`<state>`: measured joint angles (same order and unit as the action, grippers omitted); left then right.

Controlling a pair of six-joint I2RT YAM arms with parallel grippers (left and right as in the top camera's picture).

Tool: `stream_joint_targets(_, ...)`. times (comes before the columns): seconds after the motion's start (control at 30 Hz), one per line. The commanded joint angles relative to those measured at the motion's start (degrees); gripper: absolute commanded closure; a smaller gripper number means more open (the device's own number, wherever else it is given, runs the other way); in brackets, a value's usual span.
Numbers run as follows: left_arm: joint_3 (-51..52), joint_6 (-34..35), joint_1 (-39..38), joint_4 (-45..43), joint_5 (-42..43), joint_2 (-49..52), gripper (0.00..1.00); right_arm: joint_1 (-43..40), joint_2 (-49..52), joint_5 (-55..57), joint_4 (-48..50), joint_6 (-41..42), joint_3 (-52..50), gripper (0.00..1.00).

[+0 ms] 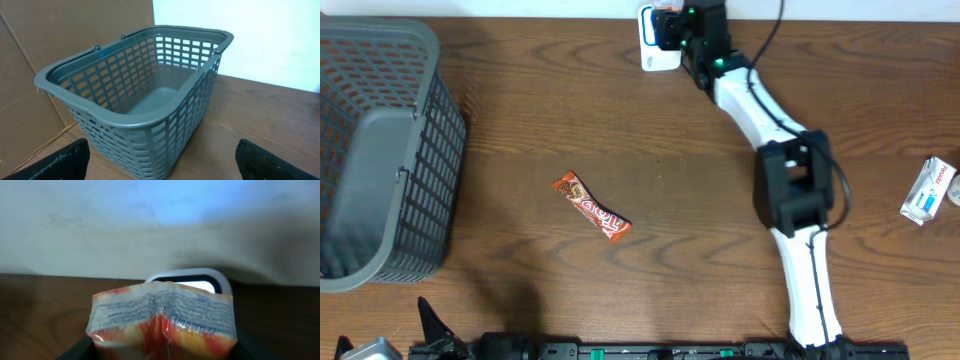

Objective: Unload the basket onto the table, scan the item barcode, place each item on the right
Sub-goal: 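Carry the snack pack with the right gripper up to the white scanner, then carry the snack pack to the right edge and release it by the Panadol box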

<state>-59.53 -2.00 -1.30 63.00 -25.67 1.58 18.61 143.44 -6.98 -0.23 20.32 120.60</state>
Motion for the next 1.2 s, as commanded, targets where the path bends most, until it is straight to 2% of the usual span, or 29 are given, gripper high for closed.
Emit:
stream_joint_targets(0.0,0.07,-0.94,-0.17,-0.02,-0.52,-0.42,0.07,0.79,4.87,4.92,-5.53,-0.87,9.84,0.47)
stream_joint_targets(0.13,0.07,-0.92,-0.17,-0.02,-0.52,-0.42,0.07,0.79,4.52,5.66,-10.34,-2.97,11.96,0.48)
stream_joint_targets(0.23,0.07,-0.94,-0.17,-0.02,-0.52,-0.42,0.07,0.33,4.11,5.62,-17.42,-3.23,15.21,0.50)
stream_joint_targets(0.27,0.07,-0.92,-0.17,-0.02,-0.52,-0.42,0.07,0.04,3.80,5.55,-21.49,-3.23,17.07,0.51)
stream_joint_targets(0.33,0.07,-0.92,-0.17,-0.02,-0.52,-0.42,0.07,-1.27,2.01,5.46,-35.58,-3.30,22.95,0.53)
stream_joint_targets(0.43,0.07,-0.94,-0.17,-0.02,-0.52,-0.42,0.07,-3.02,-0.31,6.14,-49.57,-5.16,27.50,0.53)
stream_joint_targets(0.5,0.07,-0.94,-0.17,-0.02,-0.52,-0.42,0.07,-5.38,-2.89,10.38,-62.88,-5.14,29.40,0.54)
stream_joint_targets(0.73,0.07,-0.94,-0.17,-0.02,-0.52,-0.42,0.07,-15.56,-5.51,19.91,-86.16,-5.14,29.31,0.56)
stream_joint_targets(0.83,0.07,-0.92,-0.17,-0.02,-0.52,-0.42,0.07,-20.52,-5.40,25.64,-89.11,-5.16,27.56,0.55)
stream_joint_targets(0.93,0.07,-0.92,-0.17,-0.02,-0.52,-0.42,0.07,-27.54,-5.40,32.26,-87.97,-4.92,24.02,0.50)
stream_joint_targets(1.17,0.07,-0.94,-0.17,-0.02,-0.52,-0.42,0.07,-41.68,-5.40,27.12,-74.44,-3.48,10.75,0.55)
